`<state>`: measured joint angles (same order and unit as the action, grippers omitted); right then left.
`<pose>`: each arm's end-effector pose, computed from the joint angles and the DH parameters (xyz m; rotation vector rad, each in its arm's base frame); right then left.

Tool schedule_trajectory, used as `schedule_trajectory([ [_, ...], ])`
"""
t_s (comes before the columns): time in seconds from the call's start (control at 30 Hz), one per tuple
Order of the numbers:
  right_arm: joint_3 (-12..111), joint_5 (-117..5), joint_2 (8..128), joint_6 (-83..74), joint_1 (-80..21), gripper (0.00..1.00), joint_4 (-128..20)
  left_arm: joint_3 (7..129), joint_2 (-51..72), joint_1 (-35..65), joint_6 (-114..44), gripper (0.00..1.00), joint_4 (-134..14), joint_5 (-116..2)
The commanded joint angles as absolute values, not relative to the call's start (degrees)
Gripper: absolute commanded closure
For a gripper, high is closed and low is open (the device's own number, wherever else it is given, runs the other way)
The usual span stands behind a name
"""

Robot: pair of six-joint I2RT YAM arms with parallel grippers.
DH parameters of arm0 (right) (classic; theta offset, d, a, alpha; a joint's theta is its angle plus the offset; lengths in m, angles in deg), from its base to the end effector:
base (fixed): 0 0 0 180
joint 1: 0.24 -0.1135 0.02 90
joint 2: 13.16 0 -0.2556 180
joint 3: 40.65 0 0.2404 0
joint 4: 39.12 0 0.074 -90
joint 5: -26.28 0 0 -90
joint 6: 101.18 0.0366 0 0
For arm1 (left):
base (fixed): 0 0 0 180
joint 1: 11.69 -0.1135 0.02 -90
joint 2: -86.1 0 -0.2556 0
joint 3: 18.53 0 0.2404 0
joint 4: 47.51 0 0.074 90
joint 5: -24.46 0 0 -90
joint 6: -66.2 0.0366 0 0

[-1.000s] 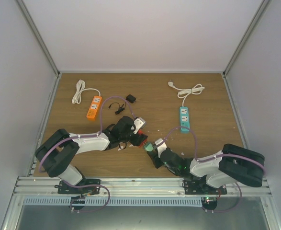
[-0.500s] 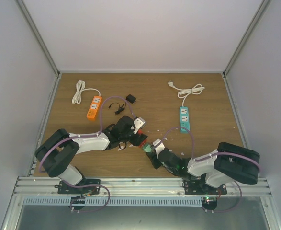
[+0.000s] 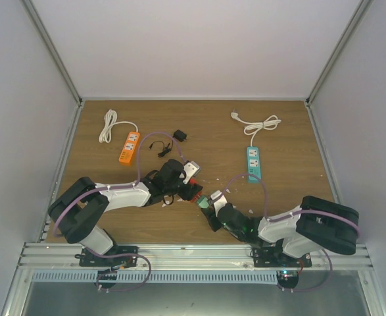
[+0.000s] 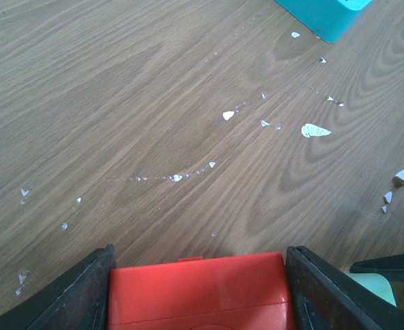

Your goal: Insert the plug

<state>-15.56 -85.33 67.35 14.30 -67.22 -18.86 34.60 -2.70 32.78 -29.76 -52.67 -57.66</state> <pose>0.0916 0.1812 0.1055 -0.5685 2.1077 0.5271 0.2058 -0.2091 0.1568 0.8453 2.1952 -0.6048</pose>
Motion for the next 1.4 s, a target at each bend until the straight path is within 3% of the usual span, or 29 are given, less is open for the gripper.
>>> schedule_trajectory([
  [0.0, -15.1, -87.7, 66.1, 14.8, -67.7, 1.00, -17.5, 34.5, -3.3, 32.5, -30.2, 0.51, -52.4, -56.4],
  [0.57, -12.0, -86.8, 70.2, 13.6, -67.7, 0.99, -17.8, 34.4, -3.2, 32.5, -30.2, 0.51, -52.3, -56.1],
  [1.03, -11.7, -86.3, 62.3, 12.4, -67.3, 1.00, -21.8, 33.4, -4.2, 34.1, -30.4, 0.51, -51.0, -55.1],
  [1.37, -10.0, -85.3, 65.9, 11.2, -66.5, 1.00, -19.4, 33.3, -5.2, 34.1, -32.0, 0.50, -50.6, -52.6],
])
